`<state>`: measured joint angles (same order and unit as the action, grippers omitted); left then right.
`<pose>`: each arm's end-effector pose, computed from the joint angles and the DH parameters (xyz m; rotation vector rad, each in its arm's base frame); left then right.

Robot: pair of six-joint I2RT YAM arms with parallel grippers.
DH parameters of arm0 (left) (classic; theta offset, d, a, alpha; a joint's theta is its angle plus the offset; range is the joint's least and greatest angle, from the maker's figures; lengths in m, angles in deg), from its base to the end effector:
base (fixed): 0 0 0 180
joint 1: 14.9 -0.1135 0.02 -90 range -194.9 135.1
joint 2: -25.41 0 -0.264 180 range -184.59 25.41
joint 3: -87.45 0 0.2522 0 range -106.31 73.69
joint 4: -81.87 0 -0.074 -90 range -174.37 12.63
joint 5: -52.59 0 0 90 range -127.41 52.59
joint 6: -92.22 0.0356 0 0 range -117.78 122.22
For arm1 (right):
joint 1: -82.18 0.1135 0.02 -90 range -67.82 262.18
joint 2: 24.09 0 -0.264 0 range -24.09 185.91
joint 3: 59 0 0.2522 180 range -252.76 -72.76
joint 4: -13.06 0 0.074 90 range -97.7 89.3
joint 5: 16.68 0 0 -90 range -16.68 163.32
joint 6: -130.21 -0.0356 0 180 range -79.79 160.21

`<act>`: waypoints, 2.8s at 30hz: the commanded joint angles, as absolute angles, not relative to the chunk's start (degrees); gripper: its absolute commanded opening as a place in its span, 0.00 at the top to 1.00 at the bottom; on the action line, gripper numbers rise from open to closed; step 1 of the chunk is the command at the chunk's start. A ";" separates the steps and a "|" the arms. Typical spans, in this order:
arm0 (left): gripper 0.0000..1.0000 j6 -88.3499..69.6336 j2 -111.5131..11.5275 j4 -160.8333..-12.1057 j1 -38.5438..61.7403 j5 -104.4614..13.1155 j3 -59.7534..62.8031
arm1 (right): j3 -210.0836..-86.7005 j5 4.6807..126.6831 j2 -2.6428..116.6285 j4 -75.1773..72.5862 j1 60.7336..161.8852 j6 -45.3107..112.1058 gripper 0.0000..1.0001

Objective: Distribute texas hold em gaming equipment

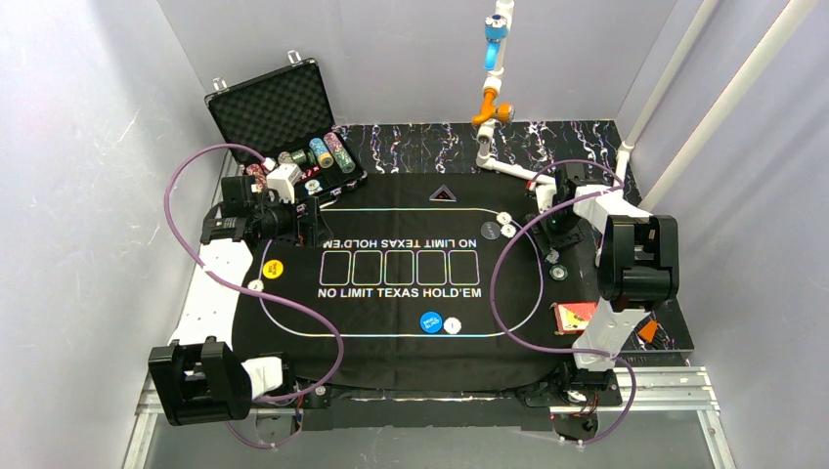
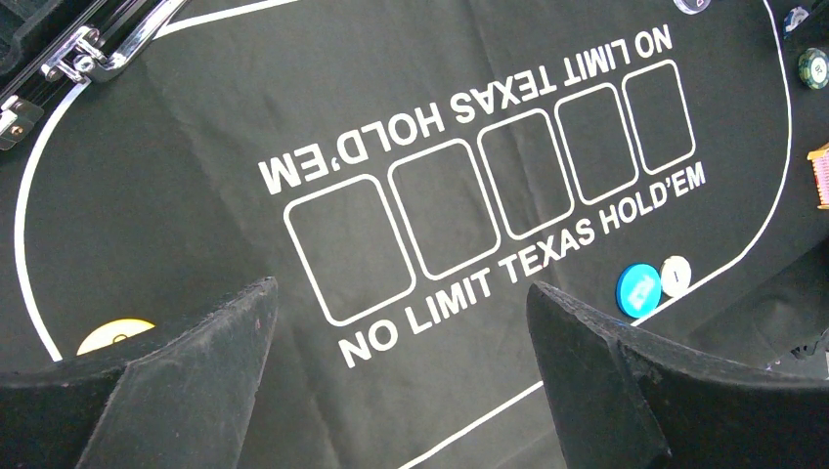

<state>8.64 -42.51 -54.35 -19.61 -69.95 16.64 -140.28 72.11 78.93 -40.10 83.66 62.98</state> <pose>0.2520 0.0015 0.3028 0.3242 2.1822 -0.5383 0.3422 0.0096 0.1715 -0.6085 2.8134 -0.0406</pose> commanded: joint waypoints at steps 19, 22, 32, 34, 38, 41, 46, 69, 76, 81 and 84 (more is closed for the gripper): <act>0.02 8.68 -42.69 -53.74 -19.66 -70.58 15.49 | -141.27 68.98 78.96 -41.50 82.80 64.55 0.56; 0.02 8.51 -43.90 -52.99 -19.65 -72.03 14.84 | -142.74 68.06 78.40 -42.44 82.80 64.72 0.61; 0.02 7.66 -49.11 -50.08 -19.89 -81.82 12.44 | -145.91 65.92 76.61 -45.00 84.37 66.32 0.72; 0.02 7.23 -50.95 -50.10 -19.89 -86.83 12.57 | -146.05 64.52 75.90 -45.49 85.33 67.05 0.74; 0.11 -0.05 -54.43 -56.03 -19.83 -97.28 14.38 | -146.80 60.53 73.98 -46.60 88.84 68.32 0.78; 0.23 -10.31 -57.02 -65.92 -19.59 -102.40 16.76 | -148.05 57.88 72.45 -47.78 93.16 69.24 0.80; 0.37 -26.99 -60.70 -83.35 -16.08 -104.63 20.25 | -150.85 54.13 70.95 -49.74 100.04 70.69 0.82; 0.53 -54.41 -76.54 -113.72 7.70 -102.27 20.53 | -157.51 46.84 71.84 -52.32 118.51 71.25 0.83; 0.53 -55.96 -78.36 -114.25 10.64 -100.70 20.55 | -159.15 47.65 72.70 -51.84 120.98 69.87 0.83; 0.54 -55.81 -78.66 -114.26 12.15 -100.65 20.83 | -159.92 48.90 73.41 -51.58 122.72 69.29 0.82; 0.56 -55.47 -78.33 -114.25 12.90 -100.57 21.04 | -160.35 49.64 73.94 -51.64 123.37 69.13 0.82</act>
<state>-55.84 -79.07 -113.51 11.67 -100.28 20.64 -157.42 49.03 73.14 -51.81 122.43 69.97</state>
